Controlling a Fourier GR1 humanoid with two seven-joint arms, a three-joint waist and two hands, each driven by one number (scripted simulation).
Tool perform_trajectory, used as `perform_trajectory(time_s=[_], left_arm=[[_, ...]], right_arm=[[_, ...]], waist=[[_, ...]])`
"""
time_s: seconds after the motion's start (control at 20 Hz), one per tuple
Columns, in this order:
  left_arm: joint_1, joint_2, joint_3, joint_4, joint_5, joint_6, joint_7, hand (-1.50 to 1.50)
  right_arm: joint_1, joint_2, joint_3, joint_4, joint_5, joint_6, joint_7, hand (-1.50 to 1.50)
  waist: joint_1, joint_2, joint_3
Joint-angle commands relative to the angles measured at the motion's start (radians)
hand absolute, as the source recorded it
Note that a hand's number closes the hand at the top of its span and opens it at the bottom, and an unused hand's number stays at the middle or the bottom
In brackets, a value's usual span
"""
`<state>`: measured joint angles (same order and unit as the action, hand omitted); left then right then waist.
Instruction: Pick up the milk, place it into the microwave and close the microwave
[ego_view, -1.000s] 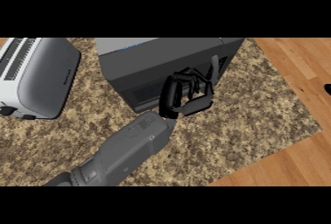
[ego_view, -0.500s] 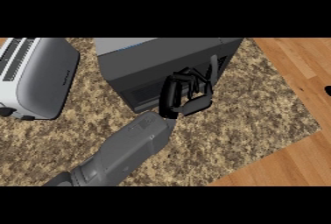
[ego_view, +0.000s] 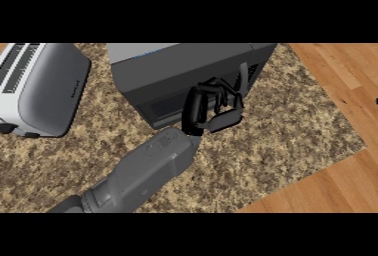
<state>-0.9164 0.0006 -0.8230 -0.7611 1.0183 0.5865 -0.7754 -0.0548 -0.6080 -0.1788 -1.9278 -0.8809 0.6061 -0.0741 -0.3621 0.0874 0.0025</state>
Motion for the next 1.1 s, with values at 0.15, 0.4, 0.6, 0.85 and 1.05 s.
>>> perform_trajectory(time_s=[0.15,0.4,0.6,0.85,1.05], left_arm=[[-0.082,-0.001,-0.035,0.139,-0.007,0.010,0.078,1.50],[-0.061,-0.001,-0.043,0.169,0.020,0.053,0.108,1.50],[-0.043,-0.001,-0.053,0.187,0.041,0.072,0.111,1.50],[-0.021,-0.001,-0.041,0.205,0.086,0.097,0.122,1.50],[-0.006,-0.001,-0.059,0.210,0.105,0.064,0.116,-1.50]], right_arm=[[-0.017,-0.015,0.005,-0.001,-0.057,0.026,0.005,-1.50],[-0.015,-0.028,0.007,-0.004,-0.090,0.054,0.008,-1.50],[-0.009,-0.046,-0.007,-0.022,-0.101,0.049,0.017,-1.50],[0.027,-0.056,-0.030,-0.027,-0.123,0.052,0.020,-1.50],[0.050,-0.065,-0.053,-0.046,-0.135,0.040,0.024,-1.50]], waist=[[-0.004,0.011,0.003],[0.020,0.008,0.002],[0.041,-0.001,-0.002],[0.079,-0.011,-0.003],[0.083,-0.012,-0.004]])
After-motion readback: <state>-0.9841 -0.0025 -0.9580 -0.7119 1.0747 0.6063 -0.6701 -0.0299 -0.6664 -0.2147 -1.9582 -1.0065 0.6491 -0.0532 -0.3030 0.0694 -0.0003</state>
